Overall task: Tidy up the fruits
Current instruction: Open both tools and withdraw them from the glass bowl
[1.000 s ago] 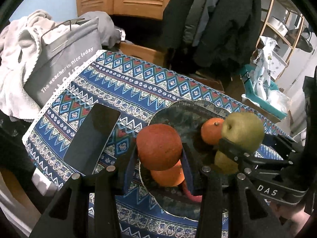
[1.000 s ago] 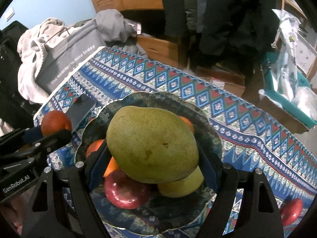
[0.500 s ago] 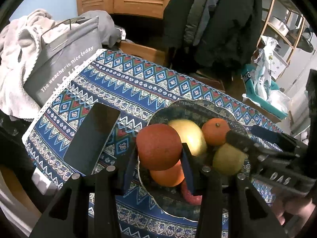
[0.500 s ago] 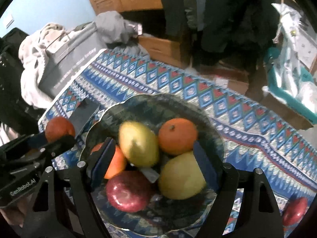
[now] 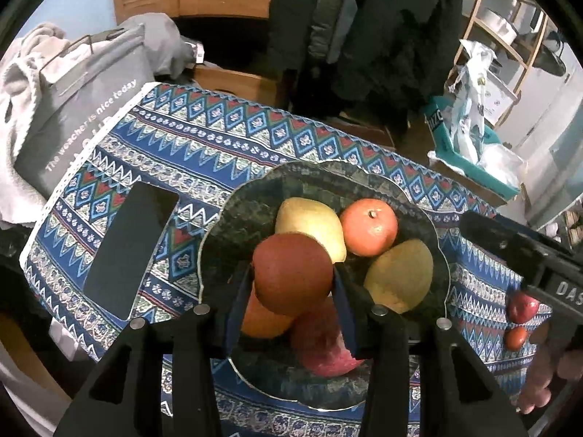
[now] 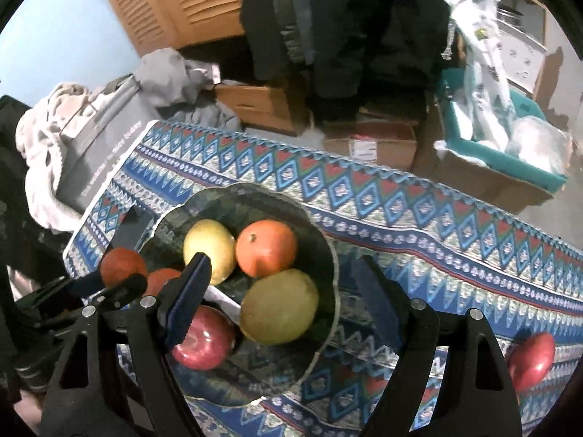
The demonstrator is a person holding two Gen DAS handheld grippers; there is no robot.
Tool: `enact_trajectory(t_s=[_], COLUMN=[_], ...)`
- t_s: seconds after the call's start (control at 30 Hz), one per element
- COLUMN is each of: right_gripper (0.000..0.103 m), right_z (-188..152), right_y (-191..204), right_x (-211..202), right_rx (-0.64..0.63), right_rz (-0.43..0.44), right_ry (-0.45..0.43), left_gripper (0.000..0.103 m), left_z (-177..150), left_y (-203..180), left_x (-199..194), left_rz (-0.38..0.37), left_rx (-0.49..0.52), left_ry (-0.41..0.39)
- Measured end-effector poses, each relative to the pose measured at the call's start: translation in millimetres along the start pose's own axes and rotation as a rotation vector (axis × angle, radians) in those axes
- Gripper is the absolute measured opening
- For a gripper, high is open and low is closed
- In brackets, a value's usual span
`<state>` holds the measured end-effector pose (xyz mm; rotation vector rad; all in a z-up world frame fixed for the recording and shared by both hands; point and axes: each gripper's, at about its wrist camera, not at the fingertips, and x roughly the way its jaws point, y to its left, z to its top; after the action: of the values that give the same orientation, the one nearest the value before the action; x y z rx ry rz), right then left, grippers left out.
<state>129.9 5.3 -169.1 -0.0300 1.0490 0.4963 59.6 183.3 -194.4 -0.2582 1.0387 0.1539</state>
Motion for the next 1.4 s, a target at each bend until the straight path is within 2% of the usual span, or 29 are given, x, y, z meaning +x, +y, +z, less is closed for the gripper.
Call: enact_trajectory(t_s=[0.17,0.33,0.47,0.73,0.87,1.1,1.4], right_gripper=[0.082,0.082,0.084,0.085,0.085,0.086,0.087], right_z=[-2.0,-4.6,-5.3,-10.3,-13.6,-24.1,-44.0], right_y=[-9.2,-16.7,-24.2,-37.6,-45.2,-65.1,-94.5], right_x=[-8.4,-15.4,-23.2,-43.0,-56.7,-80.9,-106.7], right_rx=[0.009,0.005,0.021,0.015,0.012,0.021,0.054], right_rz=[-0.015,-0.036,-0.049,-0.121,-0.158,-0.237,-0.297], right_ry=[-0.005,-0.012,-0.022,-0.046,-0.063,-0.081,-0.089], left_gripper=[0.057,0.061,0.070,0.070,0.077,0.080,0.080], left_z=[2.1,2.3,2.3,3.3,3.1,-1.7,-9.7], left_y=[-9.5,-17.4,-22.8,-44.6,-60.2,-88.4,-126.6], left_x=[-0.2,-1.9,-9.8,-20.9,-27.2,-33.3,-36.8], left_rz=[-0.007,-0.005,-0.010,-0.025,-0.044,-0.066,-0.102], left_rx=[0.019,0.030,0.039,0.072,0.095,0.150,0.218], left_ry=[-0.013,-0.007,-0.028,-0.042,-0.053,-0.057,-0.050])
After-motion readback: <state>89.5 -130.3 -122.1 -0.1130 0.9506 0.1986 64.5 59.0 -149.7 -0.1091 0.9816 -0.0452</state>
